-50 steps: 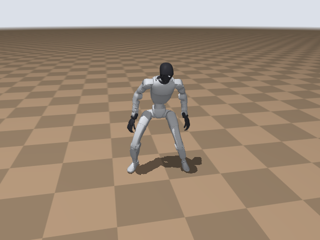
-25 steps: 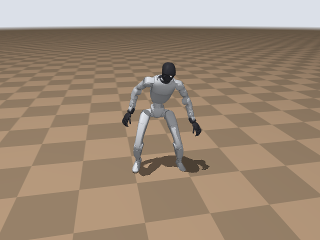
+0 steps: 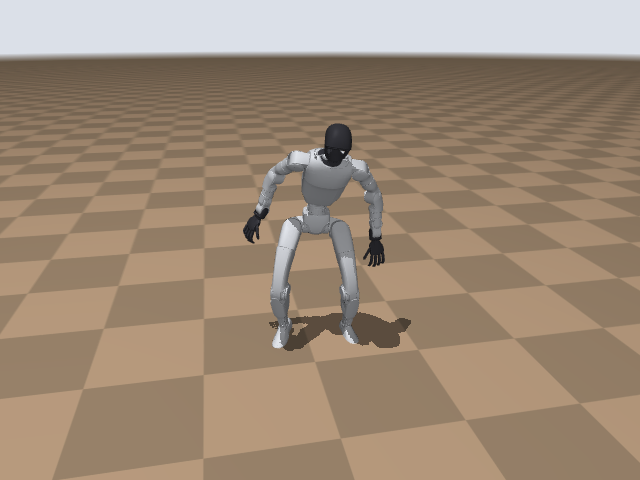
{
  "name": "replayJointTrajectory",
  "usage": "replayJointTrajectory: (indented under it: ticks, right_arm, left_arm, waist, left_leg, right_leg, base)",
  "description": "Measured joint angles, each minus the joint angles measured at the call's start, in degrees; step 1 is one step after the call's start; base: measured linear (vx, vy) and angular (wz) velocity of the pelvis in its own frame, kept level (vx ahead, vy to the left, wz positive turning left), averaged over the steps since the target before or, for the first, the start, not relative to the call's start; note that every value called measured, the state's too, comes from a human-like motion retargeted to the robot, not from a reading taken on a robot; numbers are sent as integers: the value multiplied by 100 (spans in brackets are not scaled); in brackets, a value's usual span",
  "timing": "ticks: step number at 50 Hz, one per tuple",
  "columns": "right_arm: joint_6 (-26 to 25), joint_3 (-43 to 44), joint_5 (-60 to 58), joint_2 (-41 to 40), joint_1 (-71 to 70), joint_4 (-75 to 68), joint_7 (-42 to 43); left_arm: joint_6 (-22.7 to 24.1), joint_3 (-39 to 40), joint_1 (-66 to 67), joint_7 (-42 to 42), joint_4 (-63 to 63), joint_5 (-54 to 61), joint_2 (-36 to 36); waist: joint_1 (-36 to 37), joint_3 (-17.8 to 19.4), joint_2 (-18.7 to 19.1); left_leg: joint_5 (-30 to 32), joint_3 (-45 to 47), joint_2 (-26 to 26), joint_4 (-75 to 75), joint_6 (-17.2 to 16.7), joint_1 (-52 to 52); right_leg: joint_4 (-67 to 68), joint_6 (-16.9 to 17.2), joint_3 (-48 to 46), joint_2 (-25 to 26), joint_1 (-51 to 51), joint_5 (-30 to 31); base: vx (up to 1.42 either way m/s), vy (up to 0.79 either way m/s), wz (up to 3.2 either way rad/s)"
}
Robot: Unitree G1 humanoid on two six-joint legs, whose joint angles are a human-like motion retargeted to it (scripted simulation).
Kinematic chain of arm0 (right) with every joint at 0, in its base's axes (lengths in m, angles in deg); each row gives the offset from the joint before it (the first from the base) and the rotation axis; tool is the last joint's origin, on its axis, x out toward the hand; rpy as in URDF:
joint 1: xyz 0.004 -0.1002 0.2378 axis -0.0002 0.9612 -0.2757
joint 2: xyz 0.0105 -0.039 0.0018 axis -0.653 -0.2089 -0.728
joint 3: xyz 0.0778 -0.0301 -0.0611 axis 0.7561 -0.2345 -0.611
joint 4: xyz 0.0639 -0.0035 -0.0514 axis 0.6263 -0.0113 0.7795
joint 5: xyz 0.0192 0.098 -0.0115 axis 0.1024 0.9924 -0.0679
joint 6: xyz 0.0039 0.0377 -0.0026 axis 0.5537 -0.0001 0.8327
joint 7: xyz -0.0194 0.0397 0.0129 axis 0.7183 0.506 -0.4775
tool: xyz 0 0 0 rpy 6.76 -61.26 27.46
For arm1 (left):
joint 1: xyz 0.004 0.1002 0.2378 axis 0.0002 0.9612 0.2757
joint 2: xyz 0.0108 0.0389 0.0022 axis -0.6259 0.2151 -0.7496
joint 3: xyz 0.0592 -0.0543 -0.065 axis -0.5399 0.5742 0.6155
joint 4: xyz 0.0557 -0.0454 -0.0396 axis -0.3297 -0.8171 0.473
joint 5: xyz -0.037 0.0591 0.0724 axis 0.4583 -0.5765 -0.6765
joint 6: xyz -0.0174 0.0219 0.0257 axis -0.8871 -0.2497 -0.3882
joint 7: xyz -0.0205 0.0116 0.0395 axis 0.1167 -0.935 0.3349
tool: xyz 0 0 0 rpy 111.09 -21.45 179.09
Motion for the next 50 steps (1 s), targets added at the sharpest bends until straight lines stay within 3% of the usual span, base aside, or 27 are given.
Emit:
replayJointTrajectory:
  ticks: [3,6,8,10,13,15,20,24,27,30,35,37,40,42,45,47,50]
  right_arm:
    - [-53,-24,-3,-79,147,-50,115]
    - [-167,23,-109,-134,220,-40,64]
    - [-272,3,-207,-105,200,5,47]
    - [-379,-71,-238,-45,108,56,80]
    - [-380,-225,17,50,-196,83,111]
    - [-320,-275,316,107,-478,74,157]
    - [-224,-288,773,357,-1213,12,580]
    - [-232,-198,424,371,-1364,295,851]
    - [-195,-84,414,276,-1212,564,563]
    - [-103,-197,287,261,-1024,687,15]
    - [-39,-1022,-1092,642,-1365,391,-429]
    - [-101,-1297,-1351,791,-1642,157,-480]
    - [-221,-1482,-991,908,-2125,-238,-320]
    - [-240,-1452,-561,932,-2499,-480,-51]
    - [-245,-1227,-280,969,-2970,-628,369]
    - [-271,-1167,-261,980,-3161,-545,557]
    - [-315,-1212,-325,973,-3223,-301,579]
  left_arm:
    - [-100,-297,-302,-105,108,-128,-186]
    - [-282,206,-531,-159,-2,410,-4]
    - [-367,725,-512,-301,28,888,170]
    - [-417,1125,-342,-458,215,1258,253]
    - [-332,1371,93,-373,583,1597,262]
    - [-236,1365,372,-165,769,1653,262]
    - [-143,843,749,496,992,1210,303]
    - [-129,492,664,745,772,921,520]
    - [-131,374,544,786,656,842,637]
    - [-52,304,471,635,681,689,631]
    - [-23,486,357,478,634,446,675]
    - [-31,575,360,543,562,551,760]
    - [-97,708,500,596,548,747,808]
    - [-107,879,662,607,536,868,844]
    - [-61,1190,834,537,391,1064,925]
    - [-101,1393,900,472,265,1170,931]
    - [-138,1575,892,433,53,1398,879]
  waist:
    - [79,0,68]
    - [98,0,198]
    - [139,0,223]
    - [186,0,165]
    - [238,0,200]
    - [271,0,158]
    - [322,0,122]
    - [126,0,258]
    - [-79,0,323]
    - [-121,0,329]
    - [-40,0,569]
    - [-40,0,637]
    - [-111,0,682]
    - [-62,0,751]
    - [100,0,650]
    - [140,0,511]
    - [107,0,366]
  left_leg:
    - [36,-126,233,41,-368,-79]
    - [140,-366,245,-47,-529,-196]
    - [272,-435,224,-126,-560,-217]
    - [400,-403,207,-158,-479,-231]
    - [510,-428,371,71,-245,-401]
    - [211,-405,394,534,-116,-582]
    - [-643,-75,25,2027,169,-1008]
    - [-443,580,-184,945,170,-778]
    - [-308,714,-224,188,316,-527]
    - [-124,616,-159,397,57,-610]
    - [-241,590,-149,441,-87,-628]
    - [-251,644,-245,572,-84,-655]
    - [-350,693,-413,993,-100,-719]
    - [-104,313,-524,1601,-384,-988]
    - [171,-406,-833,2486,-1029,-1354]
    - [-74,-430,-476,2781,-793,-1369]
    - [-378,-321,351,2605,-145,-1177]
  right_leg:
    - [619,-306,-79,-490,-179,-858]
    - [289,-522,-104,-863,-64,-1427]
    - [-739,-445,14,-830,200,-1209]
    - [-1850,-354,137,-728,486,-478]
    - [-1544,-417,82,-638,256,-218]
    - [-1382,-261,86,-579,126,-275]
    - [-1298,-505,112,-350,-33,-329]
    - [-1584,-448,-231,-186,113,-133]
    - [-1571,-341,-411,-184,149,-31]
    - [-1213,-326,-238,-195,44,-44]
    - [-5,-464,242,-36,-433,-1487]
    - [-58,-549,305,-147,-389,-1474]
    - [-995,-568,502,-237,30,-931]
    - [-742,-669,602,-247,-92,-830]
    - [-576,-491,865,-296,-249,-727]
    - [-777,-530,1030,-322,-209,-668]
    - [-1227,-450,1196,-329,-68,-328]
  base:
    - [9,-29,17]
    - [8,-35,54]
    - [9,-41,27]
    - [8,-44,3]
    - [5,-40,-19]
    - [3,-34,-40]
    - [1,-19,-32]
    - [-2,-5,21]
    - [-1,1,45]
    - [1,2,20]
    - [-1,4,7]
    - [0,5,25]
    - [3,5,18]
    - [2,9,-41]
    - [0,15,-76]
    - [-1,24,-64]
    - [-5,34,-40]
